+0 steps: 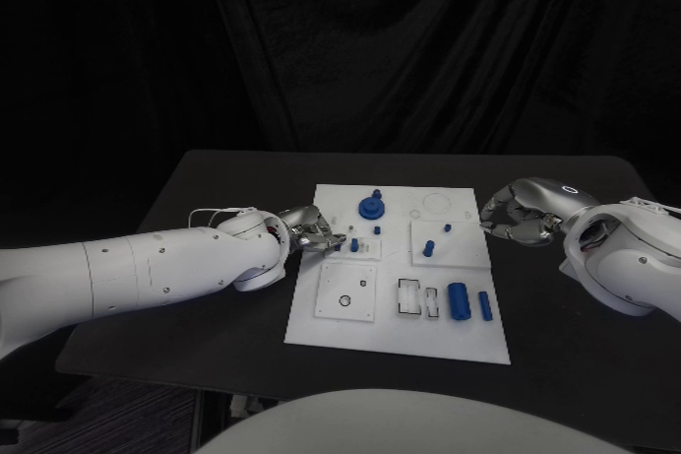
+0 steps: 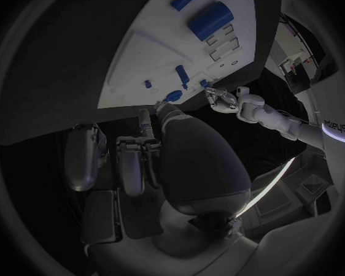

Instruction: Assemble the parts on the task board

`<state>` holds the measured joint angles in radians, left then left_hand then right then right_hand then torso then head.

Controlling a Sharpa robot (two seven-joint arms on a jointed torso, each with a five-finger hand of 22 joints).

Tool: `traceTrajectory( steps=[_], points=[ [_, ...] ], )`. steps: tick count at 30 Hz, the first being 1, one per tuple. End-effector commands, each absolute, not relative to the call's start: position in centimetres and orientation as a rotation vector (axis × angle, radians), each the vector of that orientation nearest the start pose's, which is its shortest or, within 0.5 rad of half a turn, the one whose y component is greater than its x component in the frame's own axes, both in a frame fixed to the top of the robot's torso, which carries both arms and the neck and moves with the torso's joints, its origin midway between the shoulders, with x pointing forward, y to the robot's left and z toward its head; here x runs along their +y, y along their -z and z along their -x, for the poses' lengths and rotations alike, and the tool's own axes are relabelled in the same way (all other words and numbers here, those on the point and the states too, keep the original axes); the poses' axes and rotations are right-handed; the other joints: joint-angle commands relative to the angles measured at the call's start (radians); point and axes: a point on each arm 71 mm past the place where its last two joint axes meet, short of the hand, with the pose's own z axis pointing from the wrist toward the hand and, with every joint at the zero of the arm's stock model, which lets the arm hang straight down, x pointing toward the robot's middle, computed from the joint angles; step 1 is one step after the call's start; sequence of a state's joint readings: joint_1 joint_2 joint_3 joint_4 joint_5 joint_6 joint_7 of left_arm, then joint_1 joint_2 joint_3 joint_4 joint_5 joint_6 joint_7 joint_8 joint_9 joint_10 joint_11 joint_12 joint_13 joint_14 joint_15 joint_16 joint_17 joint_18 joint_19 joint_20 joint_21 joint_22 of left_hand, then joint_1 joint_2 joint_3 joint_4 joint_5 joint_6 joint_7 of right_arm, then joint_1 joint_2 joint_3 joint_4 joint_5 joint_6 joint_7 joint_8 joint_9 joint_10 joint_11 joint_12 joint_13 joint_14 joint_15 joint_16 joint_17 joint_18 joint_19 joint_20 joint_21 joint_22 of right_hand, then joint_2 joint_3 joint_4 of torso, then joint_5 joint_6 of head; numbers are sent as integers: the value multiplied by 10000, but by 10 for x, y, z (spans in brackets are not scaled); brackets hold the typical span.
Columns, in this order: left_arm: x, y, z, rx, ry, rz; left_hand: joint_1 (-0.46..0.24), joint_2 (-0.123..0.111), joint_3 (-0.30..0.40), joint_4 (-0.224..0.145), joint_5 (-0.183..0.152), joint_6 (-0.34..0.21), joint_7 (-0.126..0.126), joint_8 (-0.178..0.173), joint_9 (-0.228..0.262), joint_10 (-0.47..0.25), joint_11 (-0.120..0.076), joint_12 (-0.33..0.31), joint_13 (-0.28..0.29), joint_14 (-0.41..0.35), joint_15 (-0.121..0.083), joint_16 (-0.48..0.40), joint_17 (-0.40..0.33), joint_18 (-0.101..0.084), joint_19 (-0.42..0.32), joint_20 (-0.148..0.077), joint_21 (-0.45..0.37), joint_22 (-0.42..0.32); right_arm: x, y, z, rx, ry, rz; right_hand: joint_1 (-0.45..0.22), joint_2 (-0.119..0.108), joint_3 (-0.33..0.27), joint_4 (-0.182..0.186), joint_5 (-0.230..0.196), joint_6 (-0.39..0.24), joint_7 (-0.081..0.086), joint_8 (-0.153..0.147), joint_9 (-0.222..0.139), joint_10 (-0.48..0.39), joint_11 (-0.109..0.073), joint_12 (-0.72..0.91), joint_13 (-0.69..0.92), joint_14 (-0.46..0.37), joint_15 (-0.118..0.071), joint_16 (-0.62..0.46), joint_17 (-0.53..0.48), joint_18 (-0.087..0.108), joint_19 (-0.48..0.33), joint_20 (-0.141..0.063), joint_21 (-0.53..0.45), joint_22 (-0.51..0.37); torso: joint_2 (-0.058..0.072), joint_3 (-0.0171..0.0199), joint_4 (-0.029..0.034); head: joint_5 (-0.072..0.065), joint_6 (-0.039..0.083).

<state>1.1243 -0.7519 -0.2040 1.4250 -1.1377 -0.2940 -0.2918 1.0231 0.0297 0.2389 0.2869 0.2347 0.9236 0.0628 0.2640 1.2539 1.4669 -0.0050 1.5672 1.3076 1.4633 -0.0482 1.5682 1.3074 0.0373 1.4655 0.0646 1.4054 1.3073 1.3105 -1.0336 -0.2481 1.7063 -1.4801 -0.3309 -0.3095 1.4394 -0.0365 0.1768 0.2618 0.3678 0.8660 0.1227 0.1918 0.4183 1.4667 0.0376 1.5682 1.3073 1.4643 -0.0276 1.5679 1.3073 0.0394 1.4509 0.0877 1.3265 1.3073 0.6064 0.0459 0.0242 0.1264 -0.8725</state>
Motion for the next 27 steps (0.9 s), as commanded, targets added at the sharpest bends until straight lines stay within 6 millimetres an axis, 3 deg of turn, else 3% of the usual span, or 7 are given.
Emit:
traceTrajectory(
  steps=[1,9,14,18,27],
  points=[
    [202,307,-453,21424,5118,2091,-65,-38,-88,10,-49,-32,58,-46,-6,1039,80,36,2632,1075,37,26,2634,61,52,12,-64,2059,-255,201,-441,18105,-3804,933,98,-22,50,22,36,29,-2,-58,-8,1041,29,26,2635,1065,37,29,2635,205,-77,-23,-35,1838,1,-4,4,3,-1],
    [204,307,-453,21380,5140,2103,-141,-49,-213,42,-29,-39,72,-60,-16,1039,91,36,2632,1075,48,26,2634,65,41,22,-79,2054,-255,201,-441,18174,-3754,938,98,-22,50,22,36,29,-2,-58,-8,1041,29,26,2635,1065,37,29,2635,205,-77,-23,-35,1838,4,-1,13,3,-1],
    [204,306,-453,21211,5284,2099,-632,242,-571,71,56,56,61,-35,-24,1039,93,36,2632,1075,59,26,2634,67,34,42,-83,2053,-255,202,-441,18193,-3732,931,93,-18,54,27,39,36,-3,-55,-10,1041,27,26,2635,1065,38,29,2635,204,-76,-23,-34,1839,4,-2,7,13,-1],
    [205,305,-453,21082,5415,2084,-879,452,-768,74,328,104,37,24,19,1039,76,36,2632,1075,47,26,2634,66,37,37,-74,2056,-255,202,-441,18206,-3715,925,93,-18,54,27,39,36,-3,-55,-10,1041,27,26,2635,1065,38,29,2635,204,-76,-23,-34,1839,0,1,7,17,-1],
    [207,304,-452,20979,5504,2089,-961,520,-897,73,498,201,2,137,101,1039,53,36,2632,1075,33,26,2634,71,24,27,-92,2050,-255,202,-441,18223,-3690,916,96,-14,59,26,42,36,-4,-55,-11,1041,25,26,2635,1065,37,29,2635,207,-83,-23,-48,1835,1,2,4,16,-1]
  ],
)
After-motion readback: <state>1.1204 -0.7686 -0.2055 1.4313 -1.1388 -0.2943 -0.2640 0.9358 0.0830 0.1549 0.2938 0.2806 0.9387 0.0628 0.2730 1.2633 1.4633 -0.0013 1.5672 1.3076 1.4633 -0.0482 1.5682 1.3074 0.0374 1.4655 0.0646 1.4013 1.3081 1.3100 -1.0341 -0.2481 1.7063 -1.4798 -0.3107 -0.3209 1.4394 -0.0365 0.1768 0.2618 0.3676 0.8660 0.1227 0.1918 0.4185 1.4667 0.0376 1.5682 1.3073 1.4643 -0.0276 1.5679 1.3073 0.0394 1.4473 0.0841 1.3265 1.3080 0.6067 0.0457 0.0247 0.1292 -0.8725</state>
